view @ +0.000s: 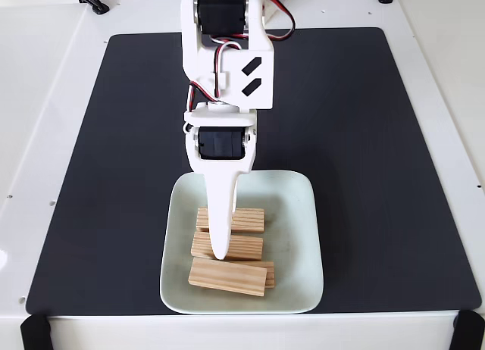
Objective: Pick up the wooden block and place them on the plate.
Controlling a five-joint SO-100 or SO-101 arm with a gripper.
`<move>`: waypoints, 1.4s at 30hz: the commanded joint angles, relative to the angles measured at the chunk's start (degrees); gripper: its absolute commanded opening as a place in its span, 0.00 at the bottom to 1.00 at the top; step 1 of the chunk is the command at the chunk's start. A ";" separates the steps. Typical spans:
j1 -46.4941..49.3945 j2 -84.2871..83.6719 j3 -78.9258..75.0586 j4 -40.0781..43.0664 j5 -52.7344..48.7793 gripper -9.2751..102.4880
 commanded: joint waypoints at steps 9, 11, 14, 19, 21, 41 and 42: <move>-2.29 19.25 12.39 0.26 0.26 0.35; -2.64 23.03 16.70 0.09 0.44 0.25; -2.90 28.65 22.41 -0.53 1.05 0.08; -4.22 38.23 30.41 -0.53 1.05 0.08; -4.39 42.71 33.49 -0.62 1.05 0.08; -5.80 98.09 94.13 -34.89 0.79 0.08; -5.80 101.43 97.21 -36.30 0.79 0.08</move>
